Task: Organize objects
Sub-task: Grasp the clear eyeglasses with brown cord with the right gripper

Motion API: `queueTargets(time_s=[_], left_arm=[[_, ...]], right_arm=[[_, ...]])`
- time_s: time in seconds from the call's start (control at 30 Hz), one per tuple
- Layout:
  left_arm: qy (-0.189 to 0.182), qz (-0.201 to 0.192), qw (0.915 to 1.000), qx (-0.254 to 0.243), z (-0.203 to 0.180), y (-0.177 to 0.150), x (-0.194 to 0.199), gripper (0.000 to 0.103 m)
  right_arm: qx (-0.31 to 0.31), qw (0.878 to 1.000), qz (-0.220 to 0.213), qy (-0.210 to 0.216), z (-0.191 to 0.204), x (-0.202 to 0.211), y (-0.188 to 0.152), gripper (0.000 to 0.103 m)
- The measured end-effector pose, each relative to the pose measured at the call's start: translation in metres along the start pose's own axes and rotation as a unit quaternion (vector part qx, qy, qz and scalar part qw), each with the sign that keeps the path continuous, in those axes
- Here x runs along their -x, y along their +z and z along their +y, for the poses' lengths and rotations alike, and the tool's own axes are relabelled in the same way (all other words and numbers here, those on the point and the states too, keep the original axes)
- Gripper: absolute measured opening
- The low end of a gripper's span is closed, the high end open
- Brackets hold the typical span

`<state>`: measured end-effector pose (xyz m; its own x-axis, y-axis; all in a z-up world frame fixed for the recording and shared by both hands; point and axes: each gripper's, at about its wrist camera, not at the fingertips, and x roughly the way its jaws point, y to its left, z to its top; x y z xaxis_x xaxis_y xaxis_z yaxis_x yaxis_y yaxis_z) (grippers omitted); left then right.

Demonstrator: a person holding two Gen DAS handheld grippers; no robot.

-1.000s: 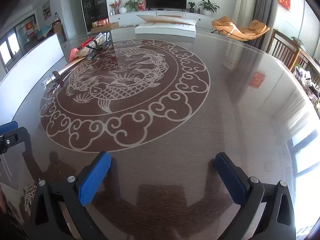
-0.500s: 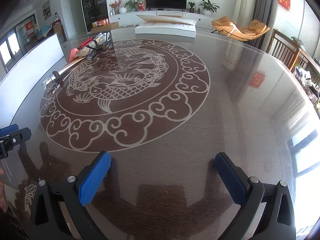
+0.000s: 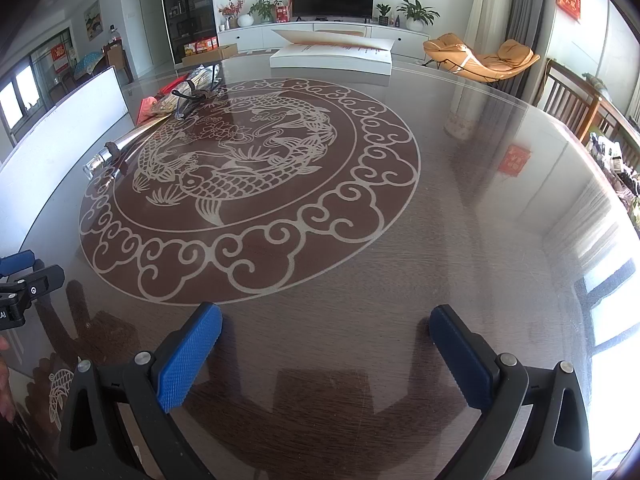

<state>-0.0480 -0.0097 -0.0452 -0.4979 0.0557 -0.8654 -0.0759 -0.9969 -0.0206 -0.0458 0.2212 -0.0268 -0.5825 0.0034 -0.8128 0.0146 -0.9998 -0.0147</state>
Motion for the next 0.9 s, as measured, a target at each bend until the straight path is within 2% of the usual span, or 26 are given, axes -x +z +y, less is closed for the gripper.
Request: queueTargets(time_s=[0.27, 0.6, 0.73, 0.9], left_arm=[[0.019, 0.007, 0.9998, 0.006, 0.016, 0.0, -0.002, 0.103], [0.011, 0.01, 0.9998, -0.009, 0.017, -0.002, 0.0, 0.103], [0.005, 0.024, 0.9995, -0.021, 0.019, -0.003, 0.001, 0.103], [0.002, 0.028, 0.9993, -0.027, 0.019, -0.004, 0.001, 0.103]], right_arm=[[0.0, 1.0, 0.0, 0.0, 0.0, 0.0, 0.0, 0.103], [0.0, 1.0, 0.0, 0.0, 0.0, 0.0, 0.0, 0.103], [-0.001, 1.0, 0.0, 0.002, 0.0, 0.0, 0.001, 0.103], [0.026, 0.999, 0.018, 0.022, 0.012, -0.016, 0.024, 0.103]])
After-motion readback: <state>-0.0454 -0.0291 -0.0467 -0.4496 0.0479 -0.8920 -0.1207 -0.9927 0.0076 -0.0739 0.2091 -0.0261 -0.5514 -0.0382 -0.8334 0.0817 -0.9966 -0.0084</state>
